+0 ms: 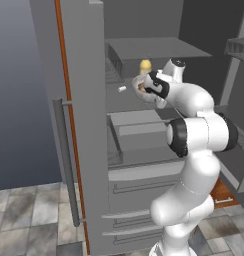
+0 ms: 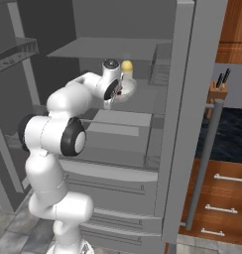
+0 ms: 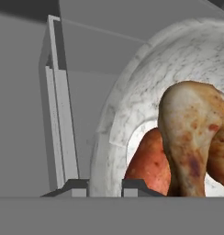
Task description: Pick the chicken drumstick and sweet potato from their plates and place them in the bowl. Then put the bowl in the fridge.
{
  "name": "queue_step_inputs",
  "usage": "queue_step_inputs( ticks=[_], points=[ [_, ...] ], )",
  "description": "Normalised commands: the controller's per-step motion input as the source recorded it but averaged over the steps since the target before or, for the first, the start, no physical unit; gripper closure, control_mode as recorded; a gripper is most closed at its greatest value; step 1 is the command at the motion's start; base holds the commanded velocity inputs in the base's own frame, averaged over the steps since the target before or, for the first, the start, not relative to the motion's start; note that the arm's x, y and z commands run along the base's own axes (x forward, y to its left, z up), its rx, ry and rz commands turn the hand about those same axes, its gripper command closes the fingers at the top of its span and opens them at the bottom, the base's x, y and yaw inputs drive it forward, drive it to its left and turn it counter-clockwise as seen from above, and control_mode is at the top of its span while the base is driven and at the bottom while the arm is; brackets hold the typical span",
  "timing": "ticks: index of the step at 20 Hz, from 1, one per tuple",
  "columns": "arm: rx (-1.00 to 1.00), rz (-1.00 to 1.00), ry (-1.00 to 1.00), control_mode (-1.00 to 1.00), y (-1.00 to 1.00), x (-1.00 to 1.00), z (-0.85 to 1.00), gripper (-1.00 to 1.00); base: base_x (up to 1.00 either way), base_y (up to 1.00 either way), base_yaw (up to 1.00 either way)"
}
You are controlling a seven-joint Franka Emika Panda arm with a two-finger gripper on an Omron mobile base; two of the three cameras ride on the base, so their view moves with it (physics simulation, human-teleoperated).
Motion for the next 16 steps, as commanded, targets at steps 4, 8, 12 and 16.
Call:
queue_step_inputs(
  ticks=[4,8,12,16],
  points=[
    [0.00,0.00,-0.06,-1.00,0.00,0.24,-0.23,1.00,0.00,0.00,0.00],
    [0.00,0.00,-0.09,-1.00,0.00,0.18,-0.26,1.00,0.00,0.00,0.00],
    [0.00,0.00,-0.07,-1.00,0.00,0.20,-0.23,1.00,0.00,0.00,0.00],
    [0.00,0.00,-0.02,-1.00,0.00,0.19,-0.16,1.00,0.00,0.00,0.00]
  ],
)
